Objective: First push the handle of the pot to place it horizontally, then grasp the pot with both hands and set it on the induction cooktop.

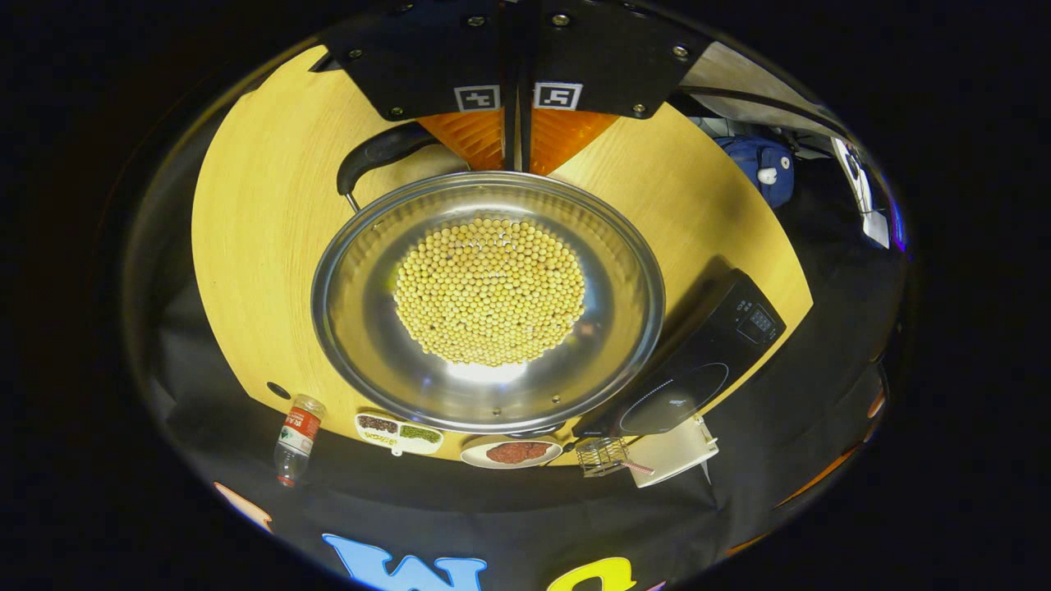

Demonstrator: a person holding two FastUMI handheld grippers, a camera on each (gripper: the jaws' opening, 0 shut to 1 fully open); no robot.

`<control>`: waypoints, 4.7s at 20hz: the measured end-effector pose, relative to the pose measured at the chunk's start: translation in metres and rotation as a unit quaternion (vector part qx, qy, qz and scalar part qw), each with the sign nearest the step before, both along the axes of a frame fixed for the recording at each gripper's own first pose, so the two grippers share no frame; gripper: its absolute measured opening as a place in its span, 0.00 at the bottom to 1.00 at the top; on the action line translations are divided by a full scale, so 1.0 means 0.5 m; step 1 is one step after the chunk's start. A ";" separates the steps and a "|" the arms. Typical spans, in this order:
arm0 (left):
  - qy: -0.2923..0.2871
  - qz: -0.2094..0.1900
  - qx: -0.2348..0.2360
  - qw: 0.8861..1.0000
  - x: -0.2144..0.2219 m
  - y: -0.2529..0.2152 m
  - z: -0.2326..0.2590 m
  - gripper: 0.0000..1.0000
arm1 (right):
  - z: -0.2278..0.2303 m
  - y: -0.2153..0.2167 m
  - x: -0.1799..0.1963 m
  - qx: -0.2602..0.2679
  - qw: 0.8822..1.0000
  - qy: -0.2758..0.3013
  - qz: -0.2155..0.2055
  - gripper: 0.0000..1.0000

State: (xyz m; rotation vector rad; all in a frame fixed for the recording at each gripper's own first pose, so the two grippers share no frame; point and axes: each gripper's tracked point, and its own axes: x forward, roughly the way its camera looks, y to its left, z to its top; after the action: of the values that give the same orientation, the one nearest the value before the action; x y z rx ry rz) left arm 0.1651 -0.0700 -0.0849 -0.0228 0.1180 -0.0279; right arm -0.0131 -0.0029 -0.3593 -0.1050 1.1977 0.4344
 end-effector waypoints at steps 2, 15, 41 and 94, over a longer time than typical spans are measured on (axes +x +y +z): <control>-0.001 0.001 0.003 1.000 -0.002 -0.002 0.002 0.99 | -0.005 -0.017 0.009 -0.014 1.000 -0.002 0.003 0.01; 0.004 0.017 0.012 1.000 -0.004 0.020 0.000 0.97 | -0.024 -0.138 0.077 -0.129 0.989 -0.064 0.036 0.01; 0.041 0.024 0.030 0.998 0.006 0.012 -0.080 0.94 | 0.044 -0.224 0.208 -0.136 0.967 -0.185 -0.110 0.07; 0.358 -0.091 0.055 0.928 0.131 -0.111 -0.691 0.96 | -0.050 -0.232 0.353 -0.041 0.953 -0.146 -0.261 0.65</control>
State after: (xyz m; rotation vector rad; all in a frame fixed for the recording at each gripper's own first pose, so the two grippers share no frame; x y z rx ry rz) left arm 0.2304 -0.1253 -0.4305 0.0918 0.8550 -0.1989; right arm 0.1634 -0.1189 -0.3845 0.0750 0.9038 -0.0966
